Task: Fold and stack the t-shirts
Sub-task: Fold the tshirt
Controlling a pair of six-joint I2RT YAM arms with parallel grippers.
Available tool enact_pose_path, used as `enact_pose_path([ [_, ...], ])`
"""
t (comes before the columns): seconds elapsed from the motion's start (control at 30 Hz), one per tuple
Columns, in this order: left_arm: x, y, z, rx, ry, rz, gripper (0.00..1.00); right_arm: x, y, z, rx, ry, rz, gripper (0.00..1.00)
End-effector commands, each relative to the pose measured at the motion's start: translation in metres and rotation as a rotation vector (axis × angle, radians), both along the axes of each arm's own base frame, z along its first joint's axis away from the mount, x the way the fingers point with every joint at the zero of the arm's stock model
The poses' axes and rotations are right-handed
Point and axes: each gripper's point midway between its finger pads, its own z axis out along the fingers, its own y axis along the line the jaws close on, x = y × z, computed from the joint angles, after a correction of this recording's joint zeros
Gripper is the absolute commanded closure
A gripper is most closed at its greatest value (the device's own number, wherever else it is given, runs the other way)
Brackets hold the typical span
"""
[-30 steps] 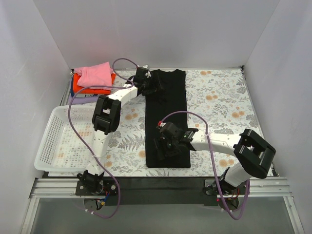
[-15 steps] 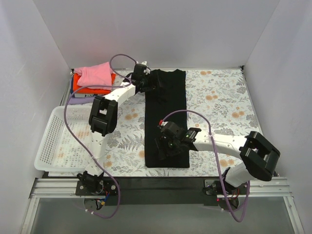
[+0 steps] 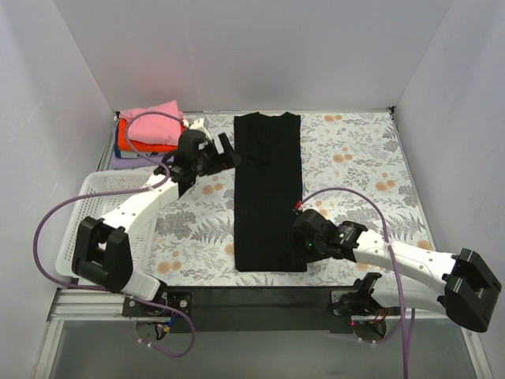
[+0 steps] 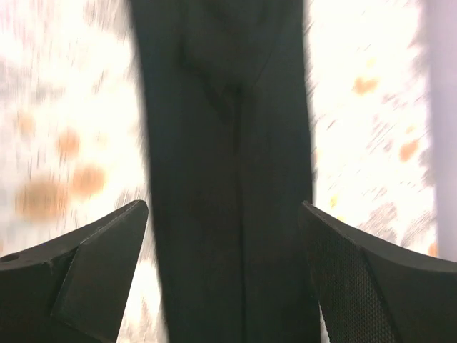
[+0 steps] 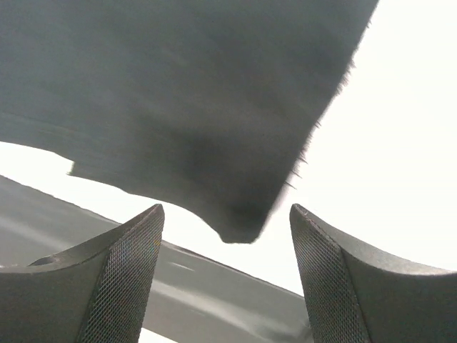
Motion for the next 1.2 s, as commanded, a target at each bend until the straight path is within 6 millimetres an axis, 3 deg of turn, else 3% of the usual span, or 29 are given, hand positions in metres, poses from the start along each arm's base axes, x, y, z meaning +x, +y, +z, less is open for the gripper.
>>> enact_pose_path([
  [0.0,-0.053,0.004,-0.052,0.049,0.165,0.007,0.15,-0.012,-0.029,-0.012,-0.04,0.041,-0.091,0.24],
  [0.03,-0.066,0.006,-0.064,0.064,0.202,0.008,0.15,-0.017,-0.036,-0.019,-0.056,0.056,-0.102,0.24],
  [0.2,-0.104,0.007,-0.077,0.071,0.275,0.035,0.15,-0.023,-0.044,-0.027,-0.062,0.077,-0.129,0.26],
  [0.5,-0.149,0.014,-0.1,0.121,0.367,0.005,0.15,-0.013,-0.041,-0.023,-0.068,0.054,-0.147,0.33],
  [0.87,-0.168,0.02,-0.107,0.136,0.403,0.003,0.15,-0.012,-0.022,0.008,0.067,0.033,-0.116,0.36],
  [1.17,-0.174,0.018,-0.107,0.136,0.415,-0.007,0.15,-0.005,-0.034,-0.012,-0.044,0.028,-0.146,0.4],
])
